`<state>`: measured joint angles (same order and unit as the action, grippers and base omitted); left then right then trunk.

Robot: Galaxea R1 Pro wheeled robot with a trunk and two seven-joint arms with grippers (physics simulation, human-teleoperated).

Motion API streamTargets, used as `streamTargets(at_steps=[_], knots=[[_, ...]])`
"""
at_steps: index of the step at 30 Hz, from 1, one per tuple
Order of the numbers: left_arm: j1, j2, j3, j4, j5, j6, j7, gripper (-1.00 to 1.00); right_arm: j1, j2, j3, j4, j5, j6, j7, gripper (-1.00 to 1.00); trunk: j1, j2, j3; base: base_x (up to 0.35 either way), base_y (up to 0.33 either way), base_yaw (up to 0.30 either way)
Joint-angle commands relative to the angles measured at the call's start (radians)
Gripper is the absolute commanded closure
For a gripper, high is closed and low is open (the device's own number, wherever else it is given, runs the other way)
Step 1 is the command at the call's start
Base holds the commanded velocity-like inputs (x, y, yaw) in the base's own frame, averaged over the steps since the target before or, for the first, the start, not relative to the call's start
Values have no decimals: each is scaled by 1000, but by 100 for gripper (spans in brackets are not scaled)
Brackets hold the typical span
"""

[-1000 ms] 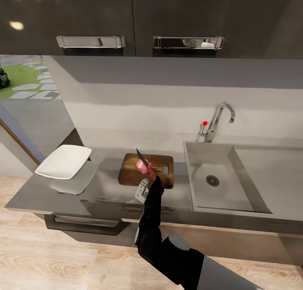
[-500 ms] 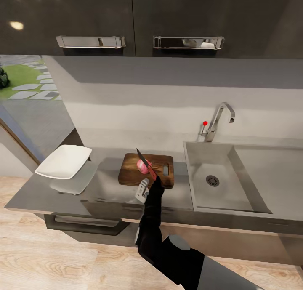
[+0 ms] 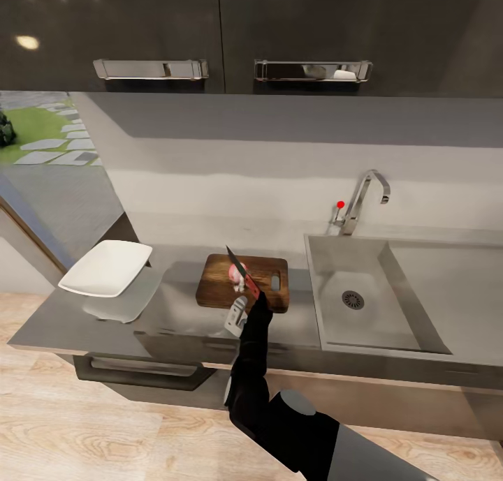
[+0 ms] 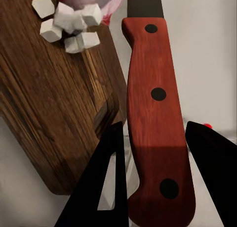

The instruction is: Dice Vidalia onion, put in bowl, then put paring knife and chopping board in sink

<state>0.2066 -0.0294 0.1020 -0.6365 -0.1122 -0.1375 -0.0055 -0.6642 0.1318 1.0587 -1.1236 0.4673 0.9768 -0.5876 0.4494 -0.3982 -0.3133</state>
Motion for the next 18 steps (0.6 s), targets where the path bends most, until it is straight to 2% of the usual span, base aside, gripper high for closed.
streamTargets(at_steps=[1, 18], knots=[[1, -1, 5, -2, -11, -2, -1, -100, -2, 0, 3, 0, -6, 3, -8, 100, 1, -2, -2, 0, 0, 0], [1, -1, 5, -2, -11, -2, -1, -100, -2, -2, 3, 6, -7, 3, -8, 100, 1, -2, -2, 0, 0, 0]])
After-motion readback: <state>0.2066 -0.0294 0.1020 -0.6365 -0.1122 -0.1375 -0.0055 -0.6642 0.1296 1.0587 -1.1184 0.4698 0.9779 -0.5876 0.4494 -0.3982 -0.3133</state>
